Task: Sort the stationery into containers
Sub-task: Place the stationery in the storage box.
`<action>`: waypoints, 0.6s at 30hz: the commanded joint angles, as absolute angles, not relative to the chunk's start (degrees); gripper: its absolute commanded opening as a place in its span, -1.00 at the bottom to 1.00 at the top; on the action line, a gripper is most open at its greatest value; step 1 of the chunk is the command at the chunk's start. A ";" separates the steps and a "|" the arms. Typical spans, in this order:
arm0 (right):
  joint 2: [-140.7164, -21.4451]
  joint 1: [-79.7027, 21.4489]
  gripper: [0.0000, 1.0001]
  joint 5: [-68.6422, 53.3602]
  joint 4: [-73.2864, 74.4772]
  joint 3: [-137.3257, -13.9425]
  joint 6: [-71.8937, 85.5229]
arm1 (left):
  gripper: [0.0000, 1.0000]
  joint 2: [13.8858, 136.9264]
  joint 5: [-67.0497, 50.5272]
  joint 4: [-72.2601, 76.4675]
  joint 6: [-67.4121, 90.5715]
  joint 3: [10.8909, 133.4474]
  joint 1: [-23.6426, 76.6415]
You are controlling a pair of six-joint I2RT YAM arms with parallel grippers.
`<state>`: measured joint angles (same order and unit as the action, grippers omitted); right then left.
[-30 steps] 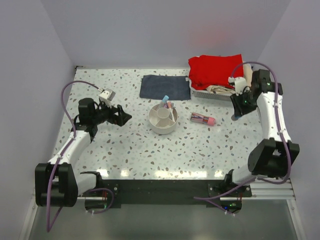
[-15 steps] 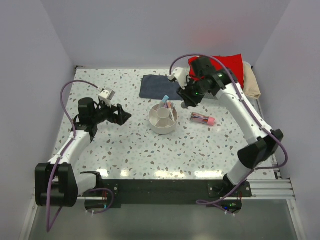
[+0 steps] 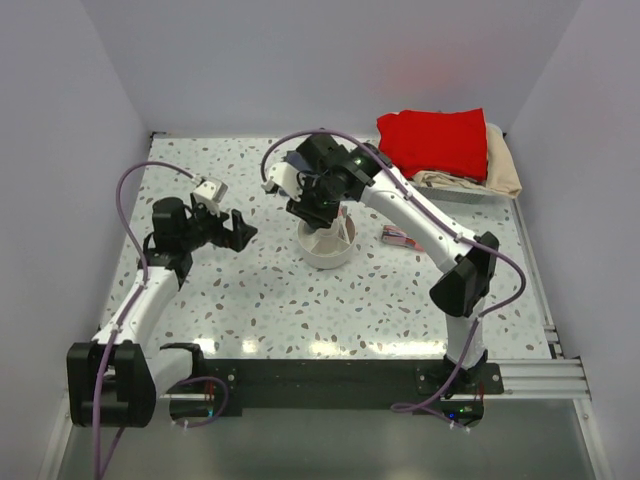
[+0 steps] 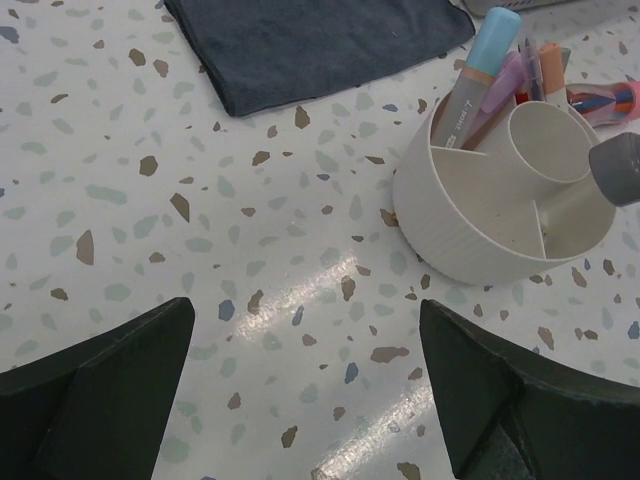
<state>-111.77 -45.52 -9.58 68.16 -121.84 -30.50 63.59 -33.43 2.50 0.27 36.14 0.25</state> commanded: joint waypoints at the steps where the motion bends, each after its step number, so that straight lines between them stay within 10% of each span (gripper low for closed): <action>1: -113.02 -46.58 -0.64 -7.65 67.59 -125.24 -31.64 | 1.00 60.39 -31.29 2.11 -1.76 35.25 -1.67; 18: -122.87 -50.27 -0.64 3.07 69.43 -129.28 -33.05 | 1.00 58.89 -31.99 2.29 -0.62 34.10 -2.99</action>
<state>-122.23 -49.69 -0.89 68.71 -125.32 -32.58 59.99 -31.68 1.08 -0.19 34.02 -2.28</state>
